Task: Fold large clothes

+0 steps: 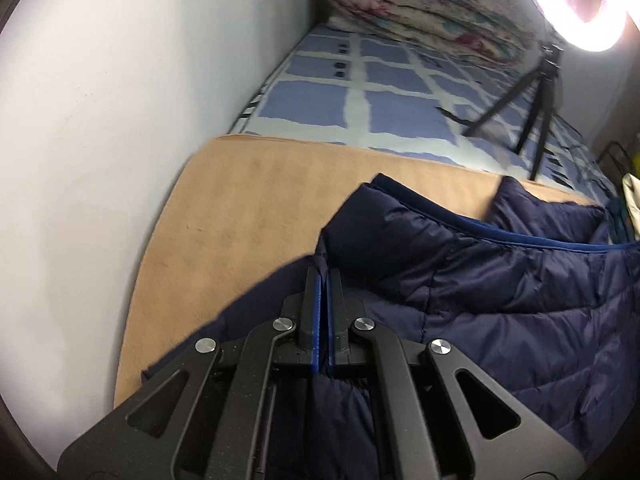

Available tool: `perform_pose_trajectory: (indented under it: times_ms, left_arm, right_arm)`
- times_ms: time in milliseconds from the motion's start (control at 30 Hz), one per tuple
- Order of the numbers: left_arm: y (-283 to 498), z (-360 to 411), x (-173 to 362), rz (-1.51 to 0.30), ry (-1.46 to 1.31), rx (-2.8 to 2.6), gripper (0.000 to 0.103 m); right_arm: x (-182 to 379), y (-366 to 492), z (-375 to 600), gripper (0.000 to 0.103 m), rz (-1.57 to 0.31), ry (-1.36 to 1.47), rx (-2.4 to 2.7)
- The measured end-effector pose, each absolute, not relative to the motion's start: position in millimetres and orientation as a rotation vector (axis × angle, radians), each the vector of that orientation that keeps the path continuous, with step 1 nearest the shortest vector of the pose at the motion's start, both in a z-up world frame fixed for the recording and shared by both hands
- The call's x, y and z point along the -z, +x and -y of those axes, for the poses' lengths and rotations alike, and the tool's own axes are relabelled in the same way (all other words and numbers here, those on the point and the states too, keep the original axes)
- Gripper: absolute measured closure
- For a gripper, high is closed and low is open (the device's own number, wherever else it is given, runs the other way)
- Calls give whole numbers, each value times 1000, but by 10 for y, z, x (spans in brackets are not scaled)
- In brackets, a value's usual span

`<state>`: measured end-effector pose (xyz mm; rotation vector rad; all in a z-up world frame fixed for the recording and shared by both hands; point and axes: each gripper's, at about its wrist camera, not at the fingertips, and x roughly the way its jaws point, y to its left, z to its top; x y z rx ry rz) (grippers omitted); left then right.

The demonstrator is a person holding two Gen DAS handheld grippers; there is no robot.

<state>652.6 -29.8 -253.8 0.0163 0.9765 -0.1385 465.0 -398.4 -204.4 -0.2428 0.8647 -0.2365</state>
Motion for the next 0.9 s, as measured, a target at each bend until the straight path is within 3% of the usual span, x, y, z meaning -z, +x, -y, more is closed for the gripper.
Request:
perform_pose_trajectory:
  times_ms: [100,167,267,400,533,733,900]
  left_arm:
    - [6511,308,2563,-971,40,114,100]
    - [6480,278,2515,-977,31,106,81]
    - [6286,230,2284,-906,34,94,73]
    - [5767,420,1890,-823,-23,203,73]
    - [5407,1155,1809,-797,85,376,73]
    - [5597,2050,2309,-879,190,414,72]
    - [5804,2221,2822,-971,246,349,70]
  right_arm:
    - [2146,4716,3947,101,-914,-270,232]
    - [2121,4647,3907,85,-910,-297,242]
    - [1946,4421,3903,70,-877,-246,221]
    - [1690,3918,3728,69,-809,-175,140]
    - [1708,3262,3335,69,-828,-57,-87]
    - [2207,2800,2892,69,-952,-142,-170]
    - [2433,2736,3020,69,-995,-69,-164]
